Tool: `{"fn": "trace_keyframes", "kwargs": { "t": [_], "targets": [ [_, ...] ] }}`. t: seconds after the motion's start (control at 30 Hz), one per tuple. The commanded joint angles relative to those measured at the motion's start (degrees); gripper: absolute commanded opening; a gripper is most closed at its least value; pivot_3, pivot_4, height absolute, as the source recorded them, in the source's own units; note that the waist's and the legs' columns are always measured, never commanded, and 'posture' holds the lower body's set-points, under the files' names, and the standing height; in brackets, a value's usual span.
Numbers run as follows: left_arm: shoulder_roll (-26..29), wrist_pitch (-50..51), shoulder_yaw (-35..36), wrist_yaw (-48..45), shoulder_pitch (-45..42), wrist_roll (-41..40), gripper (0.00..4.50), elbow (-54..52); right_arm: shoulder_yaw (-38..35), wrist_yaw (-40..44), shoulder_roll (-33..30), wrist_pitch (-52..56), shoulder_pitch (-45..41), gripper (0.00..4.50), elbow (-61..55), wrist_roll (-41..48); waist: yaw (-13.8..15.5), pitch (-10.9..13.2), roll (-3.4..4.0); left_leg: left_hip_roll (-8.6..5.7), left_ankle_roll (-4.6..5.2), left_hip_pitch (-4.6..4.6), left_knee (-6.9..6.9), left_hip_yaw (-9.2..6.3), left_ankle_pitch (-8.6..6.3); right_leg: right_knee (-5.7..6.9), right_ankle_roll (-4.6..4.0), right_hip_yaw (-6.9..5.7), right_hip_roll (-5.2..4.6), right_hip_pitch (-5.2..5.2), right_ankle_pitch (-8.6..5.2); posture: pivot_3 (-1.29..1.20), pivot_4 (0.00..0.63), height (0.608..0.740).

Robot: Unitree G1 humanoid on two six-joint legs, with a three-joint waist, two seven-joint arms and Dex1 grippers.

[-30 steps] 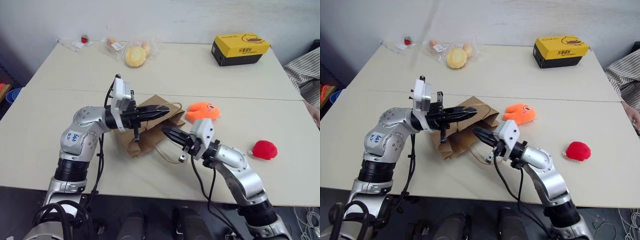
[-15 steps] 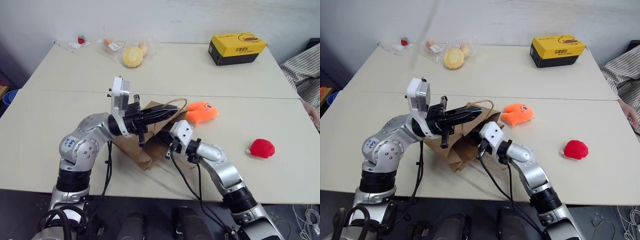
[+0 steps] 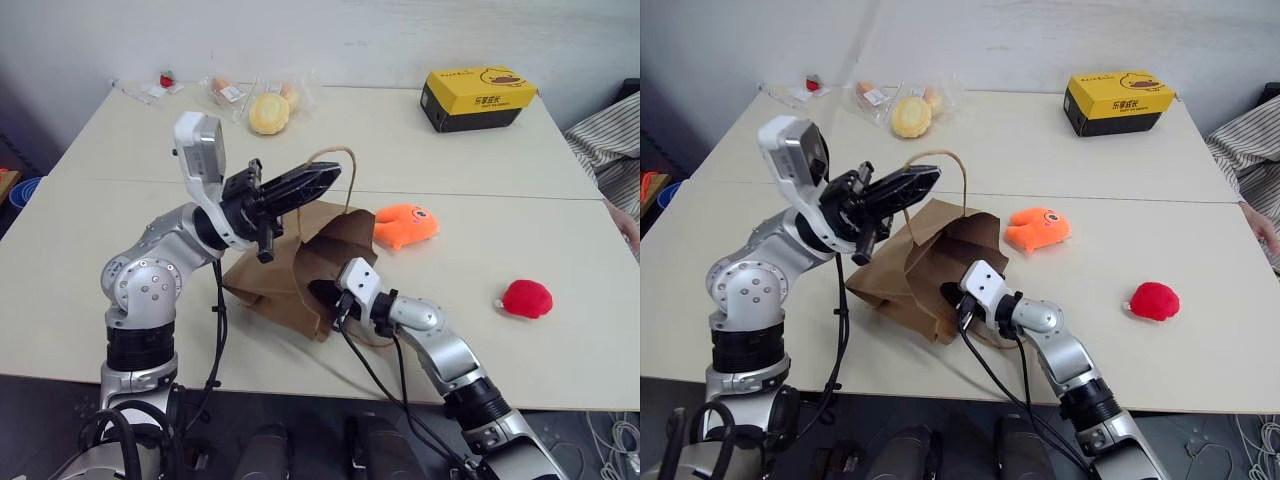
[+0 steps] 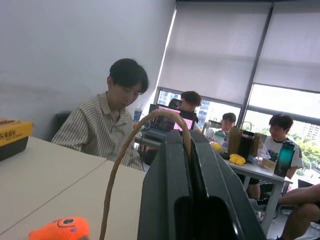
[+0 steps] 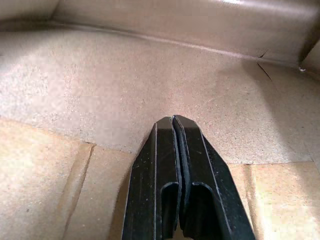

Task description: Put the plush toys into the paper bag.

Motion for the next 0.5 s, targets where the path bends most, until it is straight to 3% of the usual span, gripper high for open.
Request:
{"fn": "trace_keyframes", "kwargs": {
  "t": [0.03, 0.4, 0.5],
  "targets": [
    [0.2, 0.2, 2.7, 1.6, -0.8, -2.9, 0.00, 0.6, -0.8, -0.6, -0.8, -0.5, 1.9, 0.05, -0.4, -0.8, 0.1, 0.0, 0.00, 0.00, 0.00, 0.01, 0.01, -0.01, 0.00, -0.03, 0.00, 0.00, -0.01, 0.01, 0.00, 0.00, 0.150, 0.740],
    [-0.4, -2.7, -1.2, -0.3, 3.2, 2.1, 0.00, 0.3, -2.8, 1.9, -0.3, -2.7, 3.6, 0.05, -7.5, 3.7, 0.0, 0.0, 0.00, 0.00, -0.03, -0.01, -0.02, -0.02, -0.01, -0.06, 0.00, 0.00, 0.01, -0.02, 0.00, 0.00, 0.150, 0.740],
    [-0.9, -3.9, -2.2, -1.2, 3.9, 3.5, 0.00, 0.7, -6.5, 3.1, 1.7, 0.9, 4.9, 0.05, -11.8, 12.2, 0.0, 0.0, 0.00, 0.00, -0.04, -0.01, -0.04, -0.02, -0.01, -0.07, 0.00, -0.01, 0.01, -0.03, 0.00, 0.00, 0.150, 0.740]
  ]
}}
